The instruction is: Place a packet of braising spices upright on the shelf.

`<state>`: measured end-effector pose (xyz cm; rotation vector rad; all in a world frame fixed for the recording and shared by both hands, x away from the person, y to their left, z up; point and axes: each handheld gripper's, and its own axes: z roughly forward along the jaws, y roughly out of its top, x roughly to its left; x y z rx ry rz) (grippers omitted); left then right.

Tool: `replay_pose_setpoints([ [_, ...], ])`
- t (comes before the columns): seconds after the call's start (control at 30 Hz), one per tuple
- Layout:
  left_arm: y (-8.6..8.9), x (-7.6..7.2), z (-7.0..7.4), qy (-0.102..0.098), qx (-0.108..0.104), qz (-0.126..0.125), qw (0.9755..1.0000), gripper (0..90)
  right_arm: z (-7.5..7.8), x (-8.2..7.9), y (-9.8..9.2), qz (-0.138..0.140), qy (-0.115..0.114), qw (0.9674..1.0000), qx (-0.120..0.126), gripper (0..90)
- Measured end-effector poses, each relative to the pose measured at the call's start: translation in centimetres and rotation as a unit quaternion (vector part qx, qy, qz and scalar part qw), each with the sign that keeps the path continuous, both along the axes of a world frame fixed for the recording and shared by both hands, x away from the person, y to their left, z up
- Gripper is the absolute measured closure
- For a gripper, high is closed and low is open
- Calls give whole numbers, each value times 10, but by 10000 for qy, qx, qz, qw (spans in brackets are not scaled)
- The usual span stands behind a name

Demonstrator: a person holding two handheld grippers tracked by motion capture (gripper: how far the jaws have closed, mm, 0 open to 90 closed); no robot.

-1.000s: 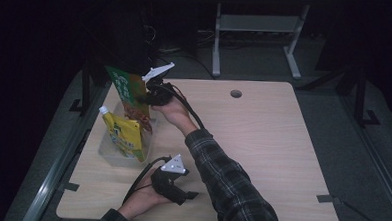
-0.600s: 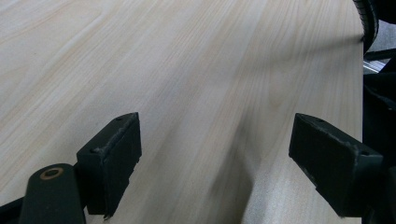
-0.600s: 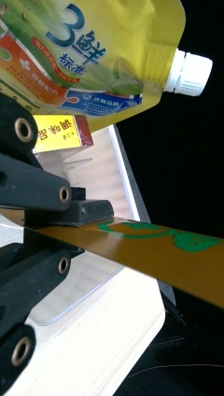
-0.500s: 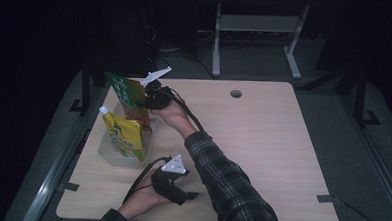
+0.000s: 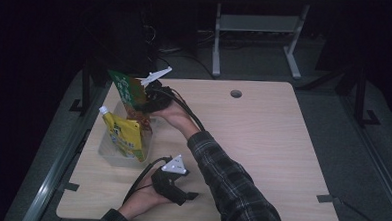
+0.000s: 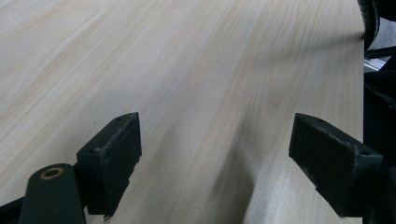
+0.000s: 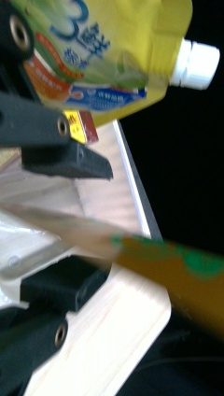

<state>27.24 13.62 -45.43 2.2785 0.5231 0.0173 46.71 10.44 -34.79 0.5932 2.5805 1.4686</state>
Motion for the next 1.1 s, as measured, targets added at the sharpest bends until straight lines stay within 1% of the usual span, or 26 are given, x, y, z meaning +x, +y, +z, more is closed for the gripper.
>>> replay_pose_setpoints([
  [0.07, 0, 0, 0, 0, 1, -2, 10000, 164, 1, 0, -3, -152, -57, 9999, 24, 388],
  [0.1, 1, 0, 1, -19, 33, -16, 10000, 164, 2, 0, -5, -209, -73, 9998, 28, 372],
  [0.17, 0, -1, 1, 19, -16, 28, 10000, 164, 2, 0, -10, -296, -86, 9995, 24, 329],
  [0.2, 0, -1, 0, 36, -47, 48, 10000, 164, 3, 0, -13, -328, -21, 9995, 29, 312],
  [0.3, 1, -1, 1, 6, -75, 60, 10000, 164, 4, -2, -20, -295, -74, 9995, -71, 284],
  [0.33, 2, 0, 1, -26, -5, 15, 10000, 164, 4, -3, -23, -282, -87, 9995, -78, 282],
  [0.4, 3, 0, 1, -20, 0, 29, 10000, 164, 5, -5, -28, -285, -109, 9995, -97, 283],
  [0.5, 5, 0, 3, -5, -59, 82, 9999, 164, 7, -10, -37, -262, -102, 9996, -83, 283],
  [0.6, 8, 1, 3, -47, -11, 77, 10000, 164, 8, -17, -48, -223, -140, 9996, -119, 283],
  [0.67, 9, 2, 4, -57, -6, 77, 10000, 164, 9, -23, -57, -233, -114, 9996, -138, 285],
  [0.73, 9, 1, 3, -40, -11, 74, 10000, 164, 8, -27, -67, -239, -180, 9994, -159, 286],
  [0.77, 8, 1, 3, -37, -14, 67, 10000, 164, 9, -30, -71, -300, -89, 9994, -136, 286],
  [0.8, 8, 1, 3, -23, -8, 60, 10000, 164, 7, -31, -76, -252, -206, 9993, -166, 286],
  [0.83, 8, 1, 2, 3, -25, 40, 10000, 164, 7, -35, -80, -294, -154, 9993, -189, 286],
  [0.9, 7, 1, 2, -20, 24, -21, 10000, 164, 6, -40, -90, -310, -192, 9990, -246, 285],
  [0.97, 6, 0, 2, -5, -43, -4, 10000, 164, 4, -46, -101, -364, -228, 9987, -291, 286],
  [1.0, 7, 0, 2, -18, -6, -19, 10000, 164, 3, -48, -107, -401, -214, 9985, -306, 286],
  [1.07, 8, 0, 3, -30, 73, -45, 10000, 163, 1, -53, -119, -408, -257, 9982, -344, 286],
  [1.1, 7, 0, 3, -25, 33, -27, 10000, 163, -1, -56, -125, -418, -325, 9979, -373, 286],
])
